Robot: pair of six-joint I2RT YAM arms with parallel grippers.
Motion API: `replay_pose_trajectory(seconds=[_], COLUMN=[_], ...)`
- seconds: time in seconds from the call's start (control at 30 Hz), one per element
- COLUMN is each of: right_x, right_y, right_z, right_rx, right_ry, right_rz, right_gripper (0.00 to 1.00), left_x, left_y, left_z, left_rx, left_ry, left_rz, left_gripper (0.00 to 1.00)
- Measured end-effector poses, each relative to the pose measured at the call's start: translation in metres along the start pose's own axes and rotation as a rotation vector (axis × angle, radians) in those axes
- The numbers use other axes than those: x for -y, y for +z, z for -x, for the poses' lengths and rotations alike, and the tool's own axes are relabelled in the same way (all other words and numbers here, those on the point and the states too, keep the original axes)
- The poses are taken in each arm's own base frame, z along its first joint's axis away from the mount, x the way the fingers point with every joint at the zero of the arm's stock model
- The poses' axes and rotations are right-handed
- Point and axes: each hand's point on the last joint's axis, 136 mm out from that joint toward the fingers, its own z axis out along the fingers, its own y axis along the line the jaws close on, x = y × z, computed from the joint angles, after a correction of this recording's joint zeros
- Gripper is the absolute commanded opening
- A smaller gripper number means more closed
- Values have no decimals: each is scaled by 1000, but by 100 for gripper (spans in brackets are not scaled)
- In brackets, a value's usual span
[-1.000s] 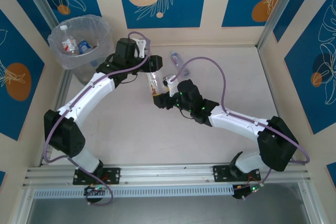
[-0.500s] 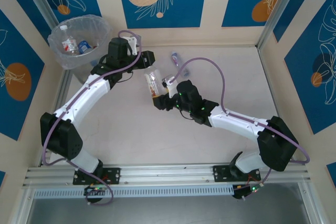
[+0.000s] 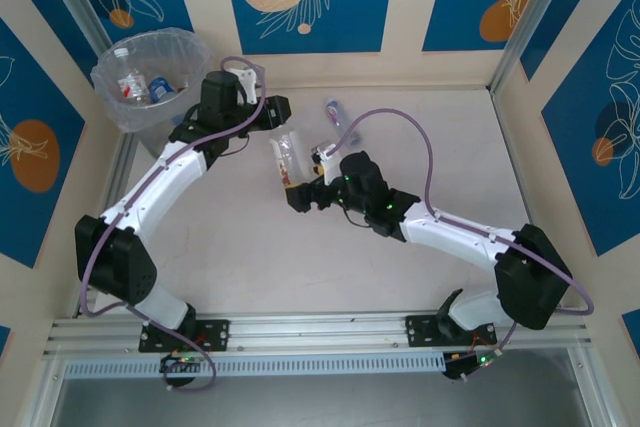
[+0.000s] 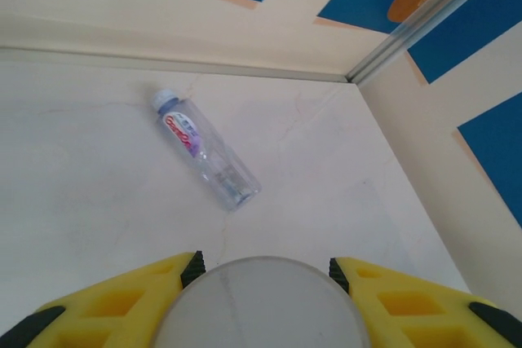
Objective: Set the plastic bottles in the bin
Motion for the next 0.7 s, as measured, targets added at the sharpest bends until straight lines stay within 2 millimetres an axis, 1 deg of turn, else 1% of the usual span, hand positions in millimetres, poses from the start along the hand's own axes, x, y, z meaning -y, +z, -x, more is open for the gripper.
replay_pose_trajectory(seconds=[0.17, 0.27, 0.3, 0.43, 0.53, 0.63, 0.7], right_x=[11, 21, 25, 47, 69, 90, 102], right_y=[-23, -36, -40, -48, -52, -56, -61], right_z=[18, 27, 29, 27, 19, 10, 3], right_rx=[64, 100, 110, 125, 123, 120, 115], right_ry=[18, 41, 56, 137, 220, 307, 358], right_rz=[-12, -31, -39, -91, -154, -225, -270], right_gripper=[100, 100, 100, 100, 100, 99, 100], left_x=[-17, -22, -23, -29, -30, -29, -30], left_y=[-8, -16, -20, -41, -56, -66, -69], left_z=[15, 30, 38, 73, 96, 114, 124], left_rx=[30, 55, 69, 143, 192, 222, 234], left_ry=[6, 16, 20, 23, 34, 39, 39], left_rz=[40, 58, 61, 79, 90, 85, 76], left_gripper=[31, 31, 31, 31, 32, 32, 32])
